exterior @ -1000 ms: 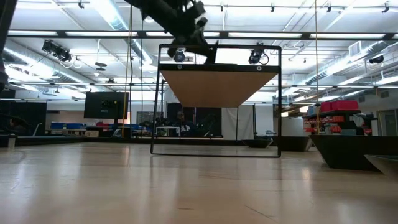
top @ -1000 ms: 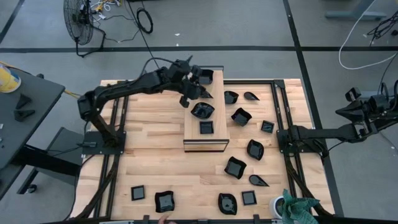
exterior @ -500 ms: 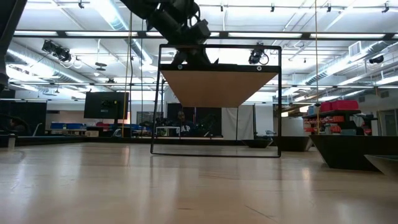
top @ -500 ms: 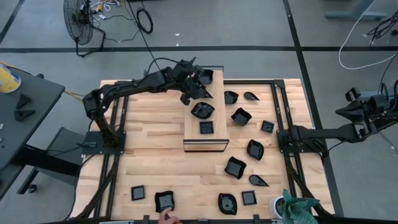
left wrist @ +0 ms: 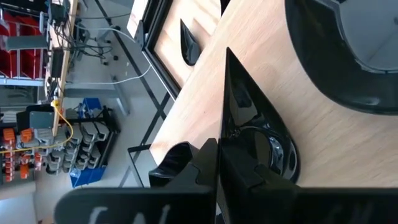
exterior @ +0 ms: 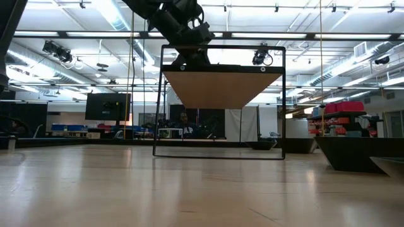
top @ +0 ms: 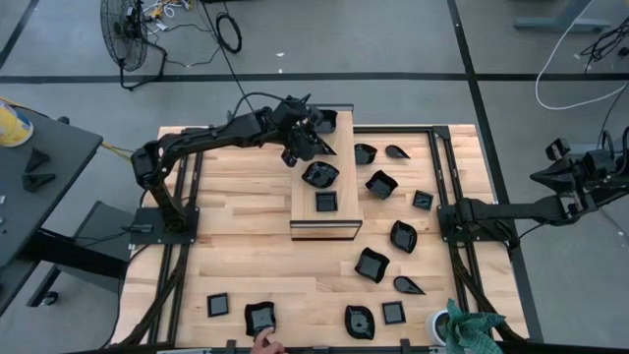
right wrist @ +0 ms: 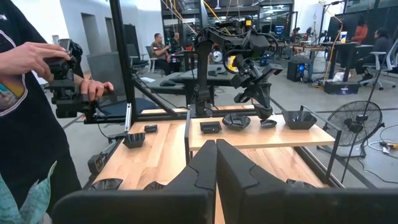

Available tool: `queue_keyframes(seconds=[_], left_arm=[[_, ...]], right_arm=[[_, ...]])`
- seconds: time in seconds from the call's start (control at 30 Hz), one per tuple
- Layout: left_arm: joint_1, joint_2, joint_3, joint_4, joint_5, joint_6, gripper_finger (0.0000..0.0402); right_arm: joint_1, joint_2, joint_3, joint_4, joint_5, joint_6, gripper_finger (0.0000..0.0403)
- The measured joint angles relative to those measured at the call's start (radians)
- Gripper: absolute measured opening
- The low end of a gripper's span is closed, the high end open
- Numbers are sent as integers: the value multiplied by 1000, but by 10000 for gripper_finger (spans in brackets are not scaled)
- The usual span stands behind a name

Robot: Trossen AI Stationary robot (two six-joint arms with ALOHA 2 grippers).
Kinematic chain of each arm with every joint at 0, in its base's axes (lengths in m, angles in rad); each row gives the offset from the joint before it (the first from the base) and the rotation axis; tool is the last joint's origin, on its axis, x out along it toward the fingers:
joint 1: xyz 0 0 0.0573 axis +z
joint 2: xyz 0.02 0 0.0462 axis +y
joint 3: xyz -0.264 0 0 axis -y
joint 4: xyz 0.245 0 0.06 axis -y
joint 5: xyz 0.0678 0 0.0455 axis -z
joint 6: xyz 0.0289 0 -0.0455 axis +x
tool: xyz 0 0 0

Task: Pick & Place Mini shaped plates
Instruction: Stack the drop-shaped plate on top of the drop-shaped plate on the shelf

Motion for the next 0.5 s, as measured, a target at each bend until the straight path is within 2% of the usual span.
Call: queue_keyframes(seconds=[0.5], left_arm=[[-5,0,0,2,1,6,14]], right_arm=[[0,0,0,0,0,0,10]])
